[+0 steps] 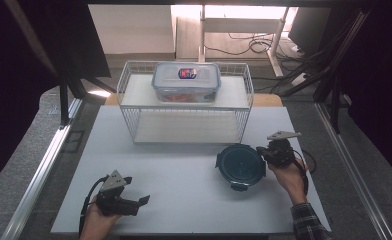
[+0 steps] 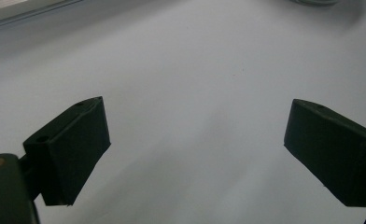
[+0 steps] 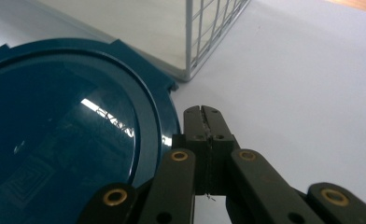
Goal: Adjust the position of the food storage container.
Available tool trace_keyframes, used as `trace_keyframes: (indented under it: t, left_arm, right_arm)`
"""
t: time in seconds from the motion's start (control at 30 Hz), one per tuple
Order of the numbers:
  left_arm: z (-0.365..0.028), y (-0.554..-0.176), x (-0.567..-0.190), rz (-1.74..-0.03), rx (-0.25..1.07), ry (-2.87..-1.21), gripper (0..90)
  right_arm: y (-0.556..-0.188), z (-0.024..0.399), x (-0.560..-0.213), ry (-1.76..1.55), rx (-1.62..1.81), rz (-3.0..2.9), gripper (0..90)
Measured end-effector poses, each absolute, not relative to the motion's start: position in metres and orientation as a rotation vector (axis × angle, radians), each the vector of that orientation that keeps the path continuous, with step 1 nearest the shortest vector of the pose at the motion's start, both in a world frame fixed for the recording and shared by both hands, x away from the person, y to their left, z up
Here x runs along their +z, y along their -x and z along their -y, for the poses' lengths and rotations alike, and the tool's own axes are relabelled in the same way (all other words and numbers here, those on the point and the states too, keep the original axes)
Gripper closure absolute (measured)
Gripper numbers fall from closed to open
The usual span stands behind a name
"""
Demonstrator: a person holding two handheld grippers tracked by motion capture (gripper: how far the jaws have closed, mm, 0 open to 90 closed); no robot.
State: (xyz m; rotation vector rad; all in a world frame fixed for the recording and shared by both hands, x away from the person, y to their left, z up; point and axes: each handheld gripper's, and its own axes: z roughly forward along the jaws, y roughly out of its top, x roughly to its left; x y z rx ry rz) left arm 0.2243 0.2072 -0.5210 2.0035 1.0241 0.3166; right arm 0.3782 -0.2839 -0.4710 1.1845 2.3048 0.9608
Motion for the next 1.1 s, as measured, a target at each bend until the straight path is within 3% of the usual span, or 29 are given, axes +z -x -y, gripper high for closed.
trace_keyframes:
  t: [0.4,1.1]
  left_arm:
    - [-0.203,-0.226,-0.522,-1.02,0.301,-2.013,6.3]
    - [-0.201,-0.227,-0.523,-1.026,0.284,-2.015,6.5]
  right_arm:
    - [-0.354,0.279,-0.475,-1.211,1.049,-2.327,89.3]
    - [-0.334,0.207,-0.482,-1.087,1.142,-2.461,89.2]
